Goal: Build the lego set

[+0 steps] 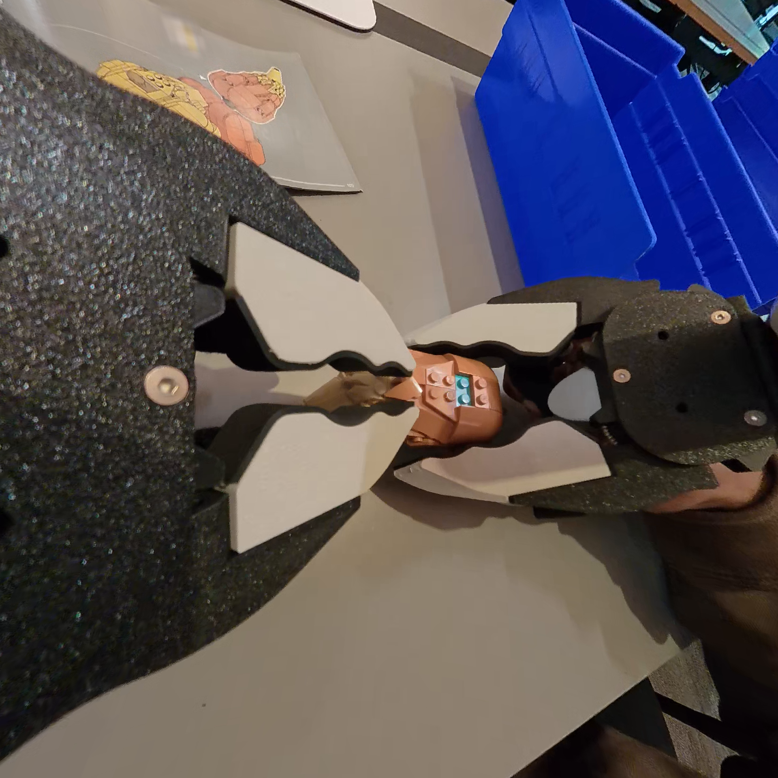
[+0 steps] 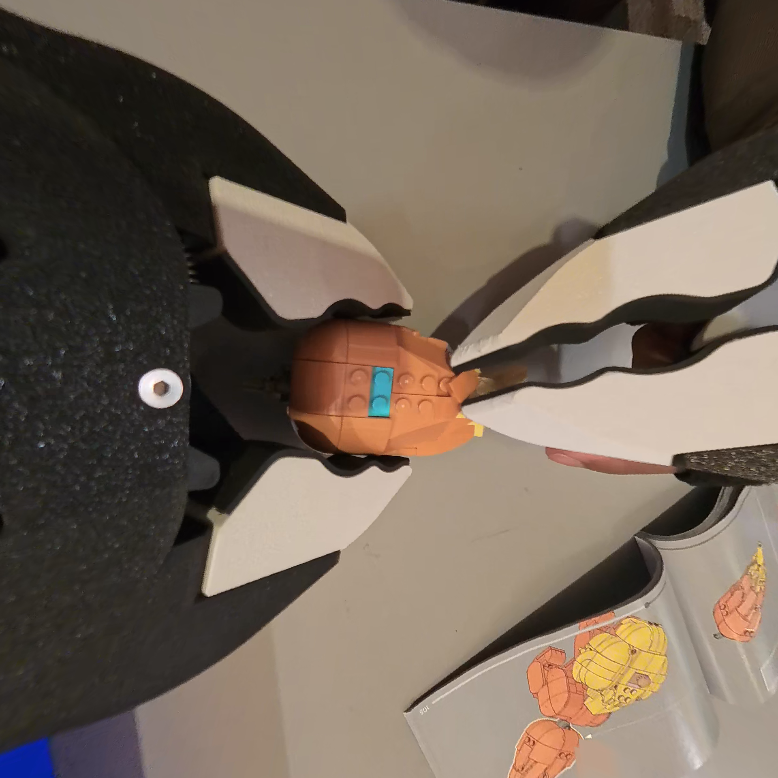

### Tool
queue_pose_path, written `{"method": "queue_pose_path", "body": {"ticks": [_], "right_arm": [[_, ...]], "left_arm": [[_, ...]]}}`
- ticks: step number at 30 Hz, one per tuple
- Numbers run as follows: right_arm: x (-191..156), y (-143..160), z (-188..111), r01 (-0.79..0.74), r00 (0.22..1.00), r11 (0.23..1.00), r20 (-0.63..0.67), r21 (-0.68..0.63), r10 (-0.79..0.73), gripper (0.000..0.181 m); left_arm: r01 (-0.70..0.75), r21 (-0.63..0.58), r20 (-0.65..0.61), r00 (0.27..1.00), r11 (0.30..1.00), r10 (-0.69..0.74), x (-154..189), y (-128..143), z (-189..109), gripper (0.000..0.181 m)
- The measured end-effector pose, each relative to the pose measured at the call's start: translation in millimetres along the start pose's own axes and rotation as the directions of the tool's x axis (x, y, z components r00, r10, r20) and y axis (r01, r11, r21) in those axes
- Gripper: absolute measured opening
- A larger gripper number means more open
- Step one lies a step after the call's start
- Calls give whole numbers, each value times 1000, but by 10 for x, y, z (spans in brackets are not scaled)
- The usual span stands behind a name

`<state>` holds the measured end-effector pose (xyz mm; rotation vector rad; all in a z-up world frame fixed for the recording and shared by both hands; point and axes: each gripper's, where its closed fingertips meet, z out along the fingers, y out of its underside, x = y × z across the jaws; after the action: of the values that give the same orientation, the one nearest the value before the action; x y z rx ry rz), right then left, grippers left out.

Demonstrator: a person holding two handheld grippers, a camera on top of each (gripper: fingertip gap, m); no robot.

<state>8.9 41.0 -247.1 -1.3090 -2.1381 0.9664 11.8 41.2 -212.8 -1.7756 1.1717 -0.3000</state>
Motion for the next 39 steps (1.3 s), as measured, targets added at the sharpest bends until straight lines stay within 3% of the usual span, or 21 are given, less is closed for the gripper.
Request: {"method": "queue_pose_path", "body": {"ticks": [19,39], "right_arm": [[-64,-34,-6,16,999,999,38,42,-18,63],[-128,45,71,44,996,999,77,22,-45,63]], "left_arm": [[-122,-7,-81,989,993,121,87,0,-2,10],[-84,33,-149,985,996,88,148,75,78,11]]}}
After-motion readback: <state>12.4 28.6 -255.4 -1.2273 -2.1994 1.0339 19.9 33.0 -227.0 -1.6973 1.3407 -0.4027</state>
